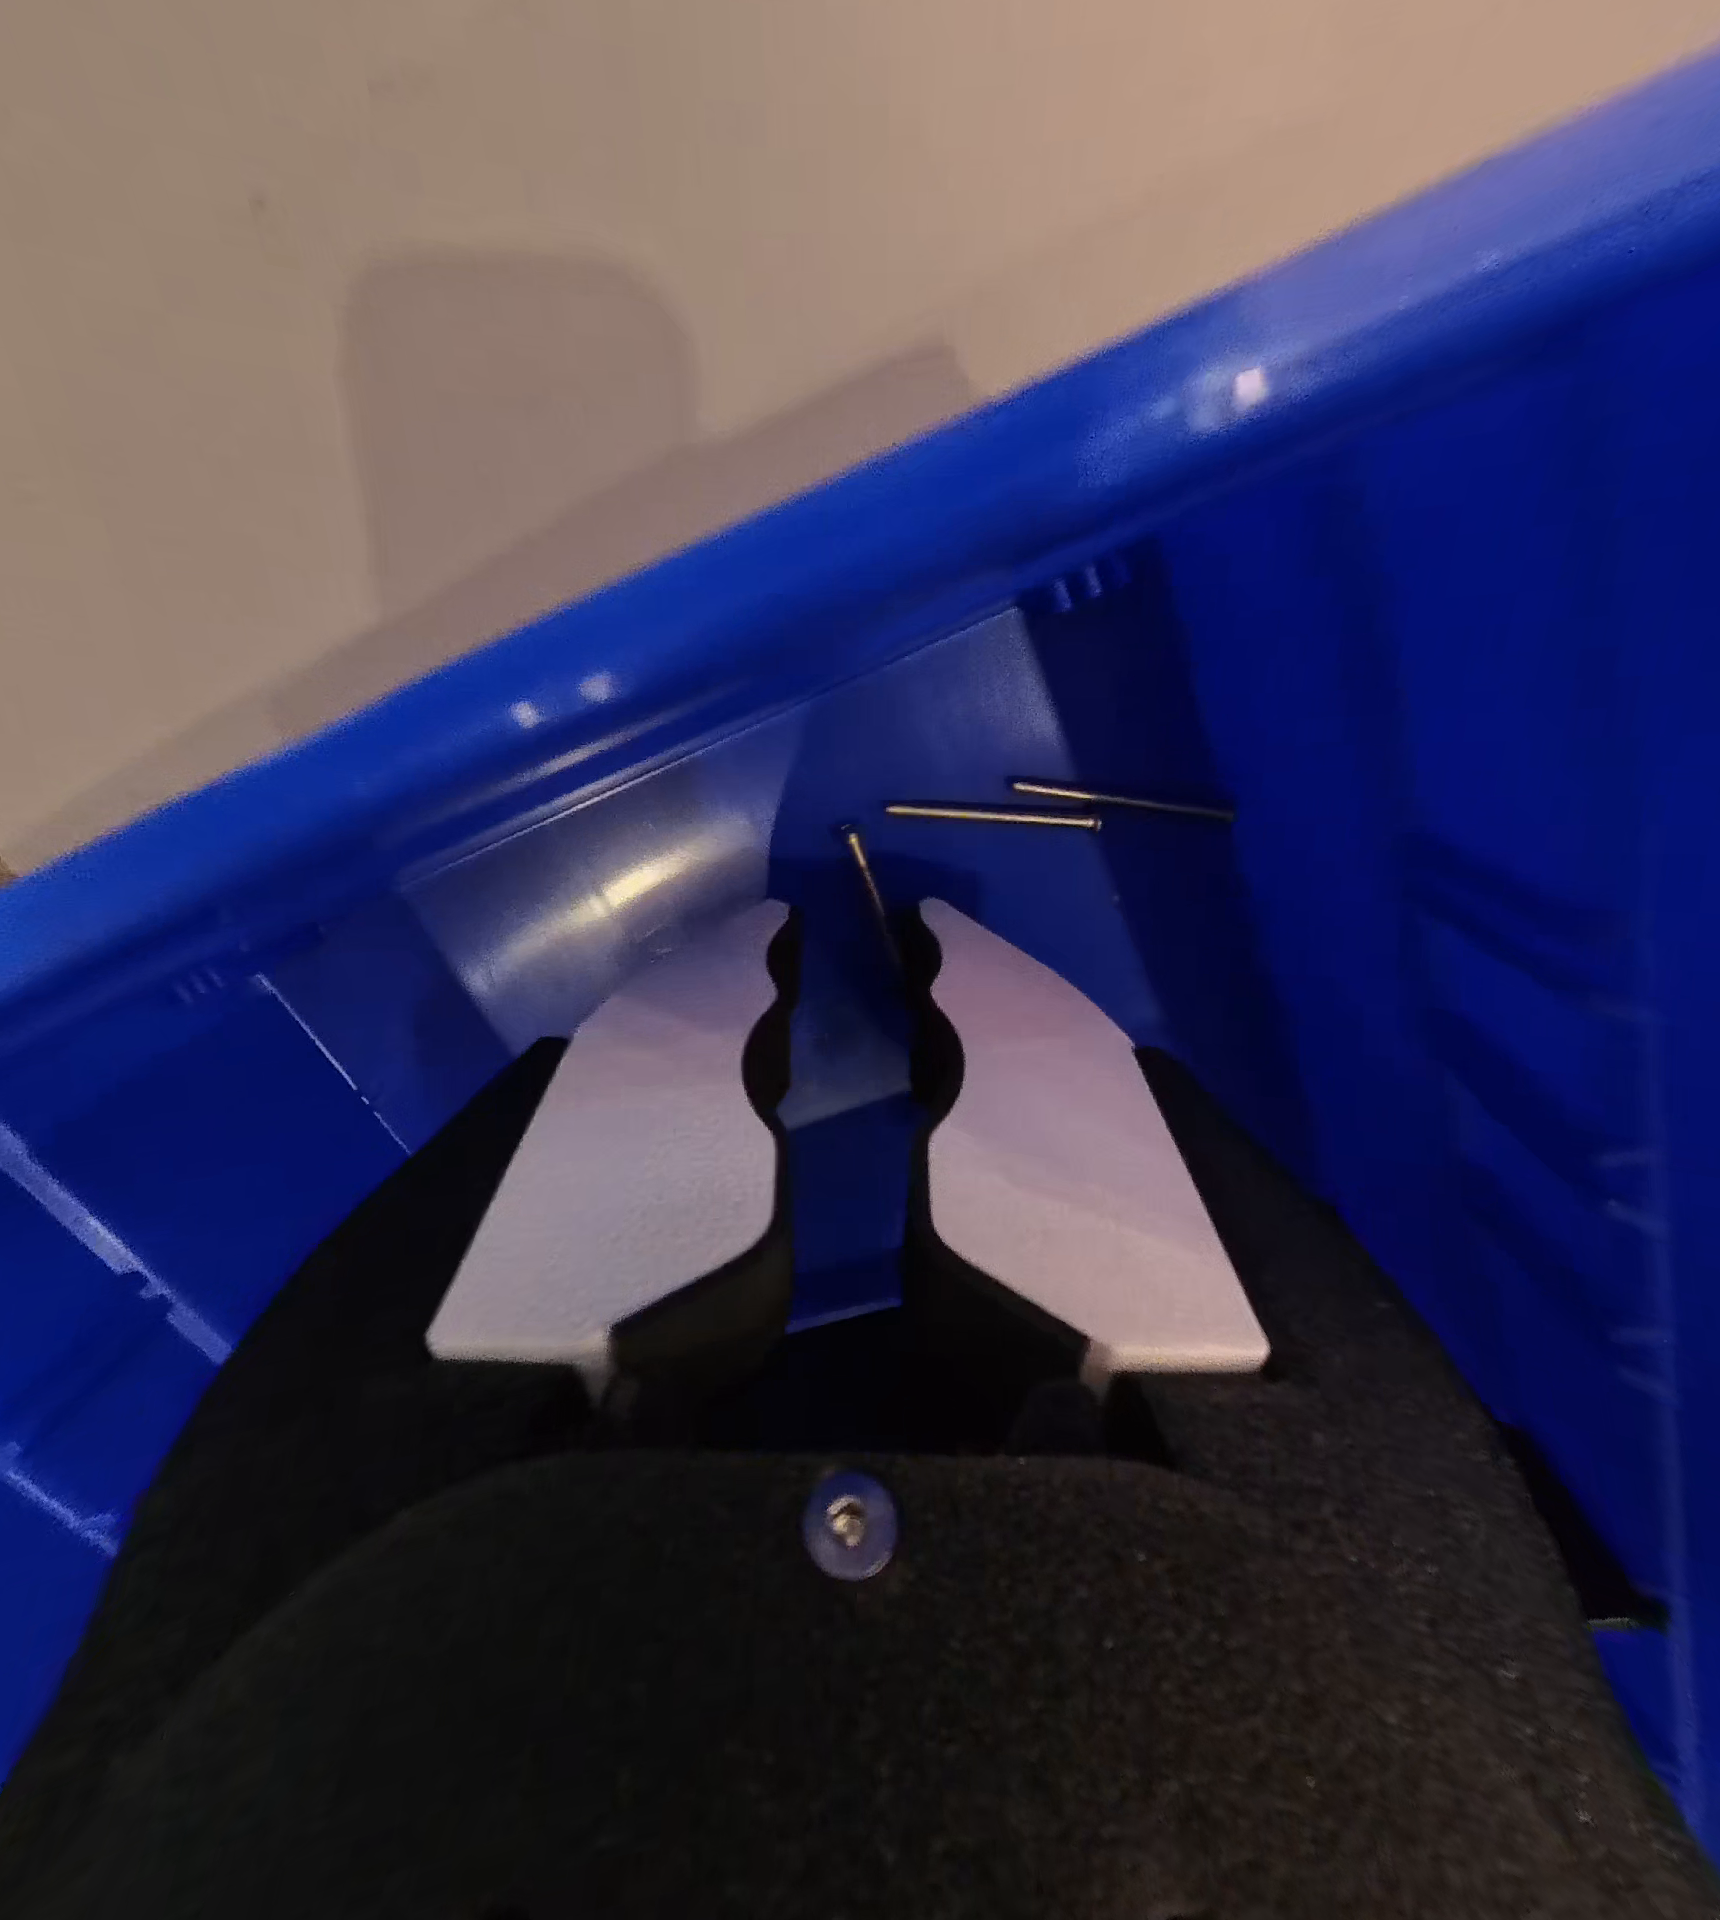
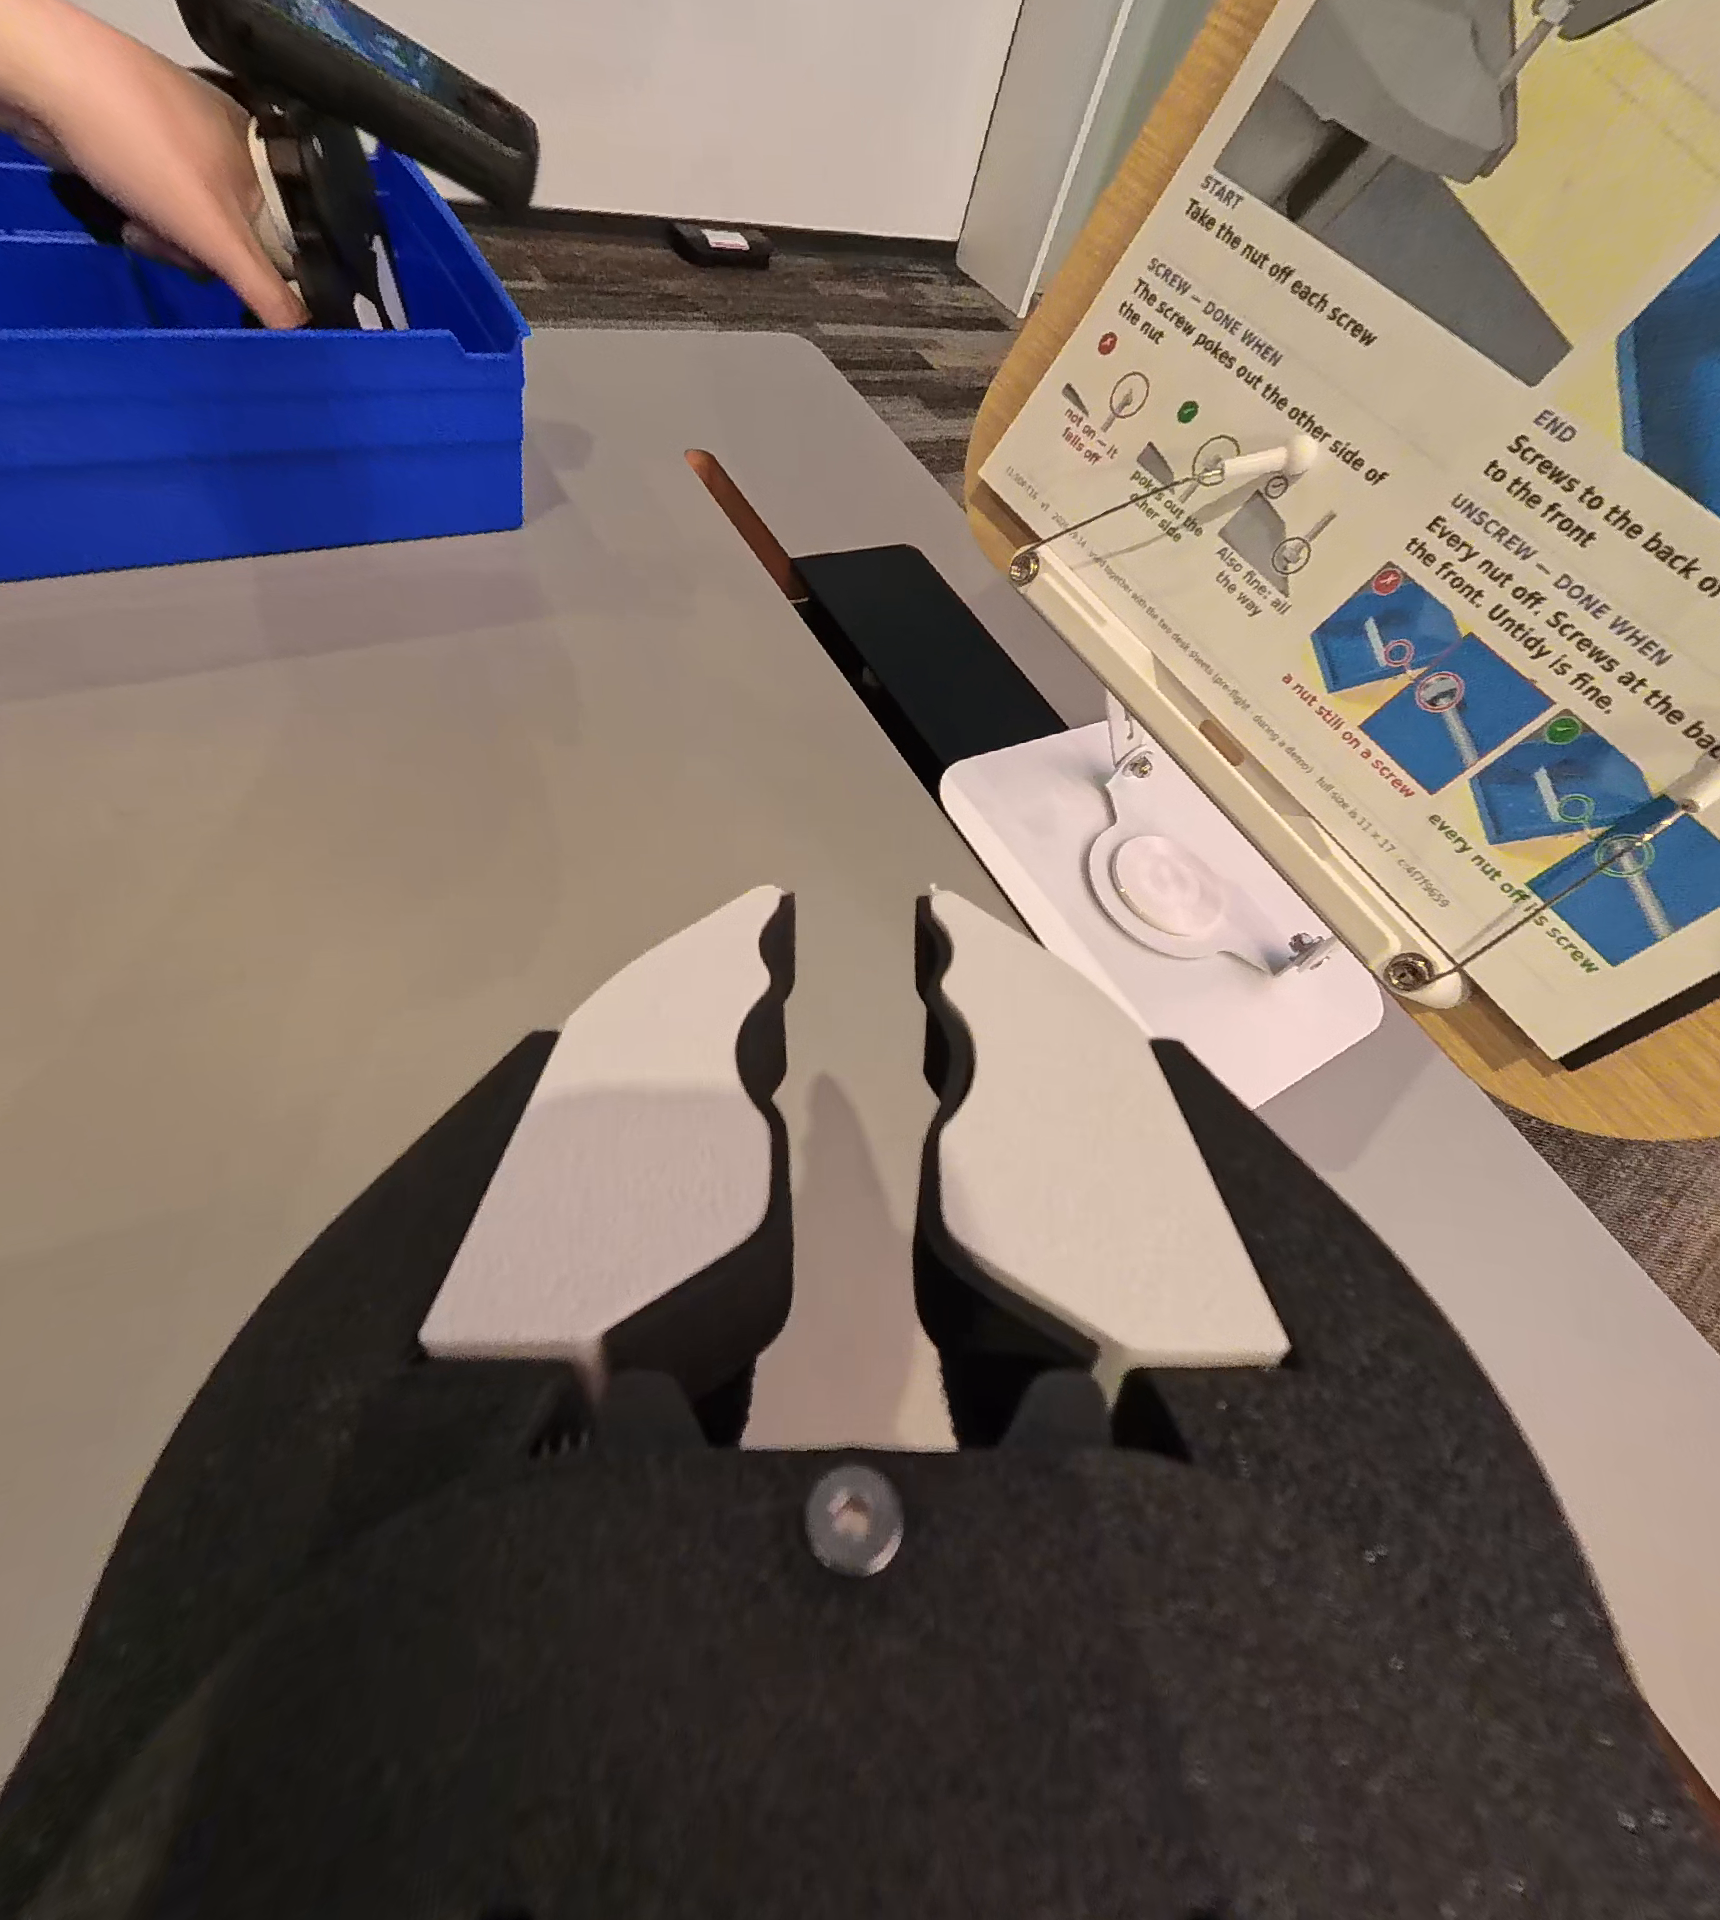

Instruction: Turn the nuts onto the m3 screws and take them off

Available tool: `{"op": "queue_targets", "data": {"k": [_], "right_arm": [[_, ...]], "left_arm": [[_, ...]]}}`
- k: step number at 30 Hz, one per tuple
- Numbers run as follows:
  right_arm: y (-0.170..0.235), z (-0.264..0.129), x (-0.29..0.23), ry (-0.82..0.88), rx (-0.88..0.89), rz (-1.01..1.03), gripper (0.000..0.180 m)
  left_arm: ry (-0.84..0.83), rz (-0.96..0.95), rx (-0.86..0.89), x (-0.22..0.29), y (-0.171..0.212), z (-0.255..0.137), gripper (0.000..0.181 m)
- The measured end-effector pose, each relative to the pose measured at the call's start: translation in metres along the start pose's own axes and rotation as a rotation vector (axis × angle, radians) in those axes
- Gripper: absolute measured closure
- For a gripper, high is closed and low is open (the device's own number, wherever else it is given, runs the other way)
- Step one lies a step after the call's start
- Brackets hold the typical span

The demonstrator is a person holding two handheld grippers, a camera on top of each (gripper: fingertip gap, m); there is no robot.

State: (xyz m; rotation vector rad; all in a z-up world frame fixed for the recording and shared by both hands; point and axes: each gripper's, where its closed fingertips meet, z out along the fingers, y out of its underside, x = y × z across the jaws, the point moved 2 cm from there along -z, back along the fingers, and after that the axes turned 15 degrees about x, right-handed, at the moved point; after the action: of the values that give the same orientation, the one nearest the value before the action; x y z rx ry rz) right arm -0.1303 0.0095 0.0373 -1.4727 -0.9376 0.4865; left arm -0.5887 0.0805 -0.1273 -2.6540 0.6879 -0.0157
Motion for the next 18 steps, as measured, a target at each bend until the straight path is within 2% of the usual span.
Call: {"op": "queue_targets", "data": {"k": [6,13,18], "right_arm": [[0.000,-0.002,0.001,0.001,-0.002,-0.003,0.159],[-0.005,-0.008,-0.001,-0.013,0.027,0.008,0.159],[-0.006,-0.007,-0.007,-0.055,0.037,0.007,0.159]], "left_arm": [[0.061,-0.080,0.031,0.001,0.001,0.001,0.175],[0.074,-0.084,0.022,-0.005,0.005,-0.001,0.177],[0.008,0.008,0.158,-0.017,-0.002,-0.030,0.177]]}}
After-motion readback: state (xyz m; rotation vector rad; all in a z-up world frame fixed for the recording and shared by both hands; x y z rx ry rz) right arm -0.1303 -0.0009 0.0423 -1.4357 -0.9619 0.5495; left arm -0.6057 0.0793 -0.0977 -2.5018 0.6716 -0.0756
